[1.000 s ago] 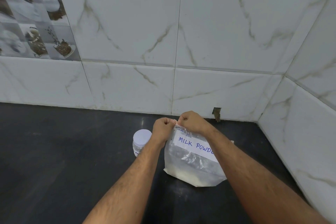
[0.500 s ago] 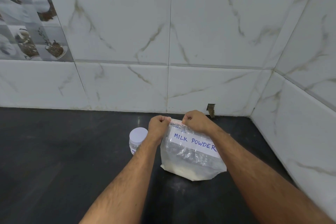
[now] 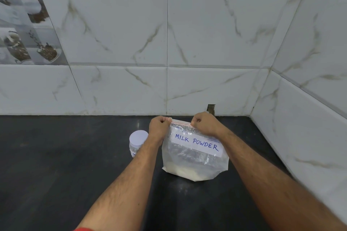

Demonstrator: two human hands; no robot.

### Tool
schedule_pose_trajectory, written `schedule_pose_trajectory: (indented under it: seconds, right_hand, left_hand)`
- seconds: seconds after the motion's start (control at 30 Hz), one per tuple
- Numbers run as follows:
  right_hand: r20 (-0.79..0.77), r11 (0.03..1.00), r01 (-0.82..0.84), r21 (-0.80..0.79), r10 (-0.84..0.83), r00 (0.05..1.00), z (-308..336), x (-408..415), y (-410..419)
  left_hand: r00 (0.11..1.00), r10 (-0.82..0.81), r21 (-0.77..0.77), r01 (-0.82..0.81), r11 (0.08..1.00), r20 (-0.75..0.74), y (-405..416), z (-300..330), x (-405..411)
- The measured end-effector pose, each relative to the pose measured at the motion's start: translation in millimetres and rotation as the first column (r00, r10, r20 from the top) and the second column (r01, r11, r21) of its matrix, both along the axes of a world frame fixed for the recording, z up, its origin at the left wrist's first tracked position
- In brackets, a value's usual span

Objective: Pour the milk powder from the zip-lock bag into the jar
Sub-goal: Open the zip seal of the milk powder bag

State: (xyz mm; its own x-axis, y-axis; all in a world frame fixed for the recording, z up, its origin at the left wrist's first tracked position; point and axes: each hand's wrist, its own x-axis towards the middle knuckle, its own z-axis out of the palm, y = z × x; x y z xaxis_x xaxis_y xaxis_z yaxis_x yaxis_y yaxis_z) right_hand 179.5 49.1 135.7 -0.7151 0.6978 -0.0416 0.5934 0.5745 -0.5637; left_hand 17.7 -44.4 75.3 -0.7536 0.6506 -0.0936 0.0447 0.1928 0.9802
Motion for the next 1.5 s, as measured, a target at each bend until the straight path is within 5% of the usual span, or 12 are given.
schedule_pose_trajectory:
  seconds: [0.87,1.5]
  right_hand:
    - [0.034,0.989,0.138,0.057,-0.14,0.99,19,60,7]
    - [-0.085,0.979,0.199,0.049,-0.195,0.977,28,87,14]
  left_hand:
    - [0.999,0.028,0.02,-0.027,0.999,-0.029,-4,11,-13]
    - [0.996,0.061,0.062,-0.057,0.996,-0.065,-5,25,-23]
